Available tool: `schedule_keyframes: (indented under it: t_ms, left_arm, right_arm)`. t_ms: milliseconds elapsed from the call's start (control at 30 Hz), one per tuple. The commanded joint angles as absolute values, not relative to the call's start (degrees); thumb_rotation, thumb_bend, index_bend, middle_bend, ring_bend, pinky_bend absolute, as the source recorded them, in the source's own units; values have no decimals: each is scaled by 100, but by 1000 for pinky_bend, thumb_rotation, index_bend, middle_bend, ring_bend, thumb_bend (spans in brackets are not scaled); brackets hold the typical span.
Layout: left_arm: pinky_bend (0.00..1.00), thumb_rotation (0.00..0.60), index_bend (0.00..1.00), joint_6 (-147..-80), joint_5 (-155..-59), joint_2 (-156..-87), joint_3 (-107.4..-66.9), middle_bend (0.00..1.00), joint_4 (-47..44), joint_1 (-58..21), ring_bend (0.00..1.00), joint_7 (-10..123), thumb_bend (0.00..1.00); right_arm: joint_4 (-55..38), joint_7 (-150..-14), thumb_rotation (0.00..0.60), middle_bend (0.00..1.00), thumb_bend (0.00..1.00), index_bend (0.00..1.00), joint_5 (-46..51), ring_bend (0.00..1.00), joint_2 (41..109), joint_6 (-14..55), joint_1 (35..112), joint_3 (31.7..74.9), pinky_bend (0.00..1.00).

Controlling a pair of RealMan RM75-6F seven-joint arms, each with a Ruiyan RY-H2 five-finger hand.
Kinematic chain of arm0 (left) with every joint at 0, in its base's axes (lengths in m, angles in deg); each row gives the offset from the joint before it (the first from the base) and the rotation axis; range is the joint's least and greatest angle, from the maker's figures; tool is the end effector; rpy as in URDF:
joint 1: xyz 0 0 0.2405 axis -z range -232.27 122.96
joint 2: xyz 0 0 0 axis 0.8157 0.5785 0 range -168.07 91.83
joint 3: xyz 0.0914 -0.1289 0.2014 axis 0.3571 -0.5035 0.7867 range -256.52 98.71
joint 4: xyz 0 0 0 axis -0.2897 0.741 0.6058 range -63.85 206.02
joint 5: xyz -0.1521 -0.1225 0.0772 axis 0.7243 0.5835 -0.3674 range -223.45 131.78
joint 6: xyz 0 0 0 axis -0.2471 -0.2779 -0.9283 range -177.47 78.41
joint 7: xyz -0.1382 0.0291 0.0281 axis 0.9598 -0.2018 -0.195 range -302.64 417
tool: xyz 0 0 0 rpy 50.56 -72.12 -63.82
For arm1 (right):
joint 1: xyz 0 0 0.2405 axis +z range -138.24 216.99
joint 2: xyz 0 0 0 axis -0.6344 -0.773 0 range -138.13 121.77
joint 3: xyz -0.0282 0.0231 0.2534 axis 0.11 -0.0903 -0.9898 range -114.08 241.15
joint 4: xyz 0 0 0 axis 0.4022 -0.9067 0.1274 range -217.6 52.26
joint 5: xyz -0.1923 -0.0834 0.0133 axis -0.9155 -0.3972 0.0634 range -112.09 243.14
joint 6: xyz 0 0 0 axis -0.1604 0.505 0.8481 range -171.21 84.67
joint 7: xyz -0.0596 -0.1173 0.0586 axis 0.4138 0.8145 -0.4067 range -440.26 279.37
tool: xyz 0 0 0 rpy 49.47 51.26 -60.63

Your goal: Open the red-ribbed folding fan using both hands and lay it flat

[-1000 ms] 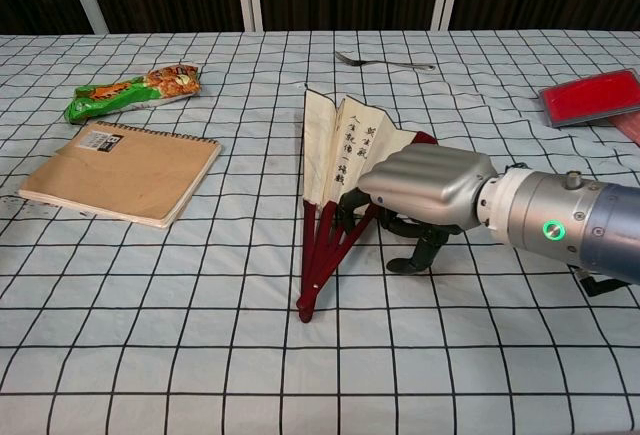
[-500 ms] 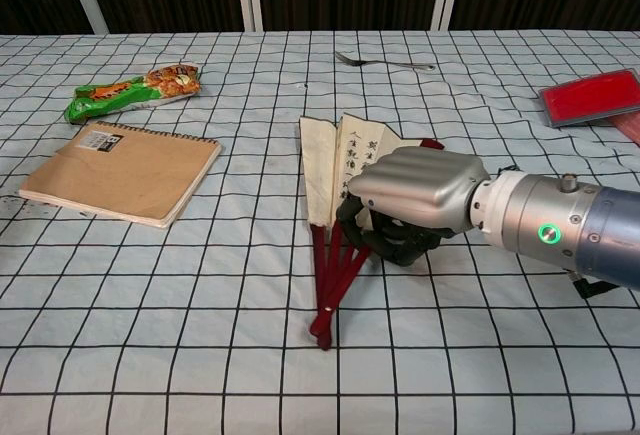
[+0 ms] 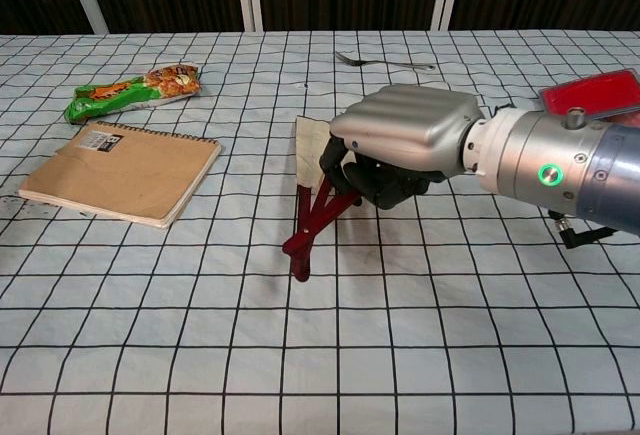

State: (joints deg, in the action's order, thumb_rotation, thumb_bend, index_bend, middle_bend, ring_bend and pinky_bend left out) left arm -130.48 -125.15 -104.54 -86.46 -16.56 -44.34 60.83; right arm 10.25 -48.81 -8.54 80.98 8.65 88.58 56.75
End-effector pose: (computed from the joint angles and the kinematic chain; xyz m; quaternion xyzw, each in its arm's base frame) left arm -0.3160 0.2293 0.1639 -0.5633 -0.3928 -0.4138 0.5976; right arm -0.0716 -0.3028 -0.0406 0.8510 -0.2027 0.3685 0.3147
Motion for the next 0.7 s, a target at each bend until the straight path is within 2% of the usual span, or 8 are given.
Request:
schedule_keyframes:
  t_ms: [33, 333, 700]
  left_arm:
    - [0, 600, 0, -13043, -12478, -10443, -8652, 0, -1685, -4440, 0, 6050, 0]
    - [0, 600, 0, -13044, -12478, -10443, -8617, 0, -1660, -4467, 0, 6073, 0]
    - [0, 600, 0, -13038, -12348, -10453, -8667, 0, -1843, -4462, 0, 5895, 0]
  right_arm:
    - [1079, -4828, 600, 903, 622, 881, -850, 953, 8060, 956, 8852, 5632, 883]
    - [1018, -4997, 600, 902, 638, 882, -1296, 954, 8111, 1698, 8712, 5412, 883]
    - [860, -5258, 600, 903, 647, 888, -1570, 954, 8220, 2290, 8592, 5174, 883]
